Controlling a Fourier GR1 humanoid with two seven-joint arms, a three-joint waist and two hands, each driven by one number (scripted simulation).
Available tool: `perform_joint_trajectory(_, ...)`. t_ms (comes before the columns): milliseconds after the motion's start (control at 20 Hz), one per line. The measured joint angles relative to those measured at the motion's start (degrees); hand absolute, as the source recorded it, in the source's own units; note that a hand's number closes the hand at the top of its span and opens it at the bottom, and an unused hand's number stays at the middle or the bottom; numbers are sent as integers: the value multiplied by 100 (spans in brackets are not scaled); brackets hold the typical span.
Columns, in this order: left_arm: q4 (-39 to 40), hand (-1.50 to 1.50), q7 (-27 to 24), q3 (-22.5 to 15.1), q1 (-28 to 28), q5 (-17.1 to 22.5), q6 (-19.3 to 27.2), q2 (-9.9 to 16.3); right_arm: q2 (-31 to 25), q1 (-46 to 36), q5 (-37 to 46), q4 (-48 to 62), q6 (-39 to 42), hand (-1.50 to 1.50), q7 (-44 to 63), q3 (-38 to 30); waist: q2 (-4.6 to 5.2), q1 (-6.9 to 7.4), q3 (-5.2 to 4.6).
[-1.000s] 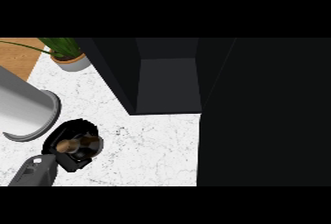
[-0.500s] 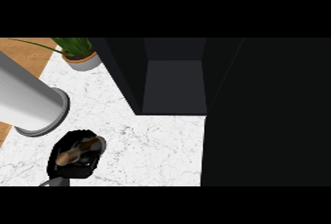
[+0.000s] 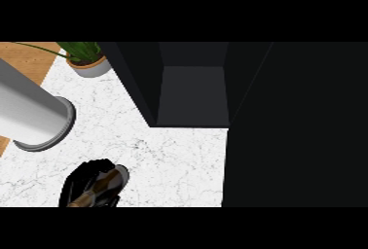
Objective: Pick up the wine, place it into the cabinet and close the cabinet
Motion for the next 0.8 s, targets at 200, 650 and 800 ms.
perform_joint_trajectory(200, -1129, 150, 764, -395, 514, 245, 191, -235, 51, 221, 20, -57, 102, -150, -137, 46, 19, -25, -25)
perform_joint_trajectory(650, -3216, 150, 2067, -1350, 840, 541, 1353, -363, 3, 79, -29, 93, 170, -150, -91, -31, 38, -54, -41)
perform_joint_trajectory(800, -3493, 150, 2160, -1705, 711, 518, 1876, -372, 34, 263, -53, 20, 250, -150, -203, -55, 38, -68, -44)
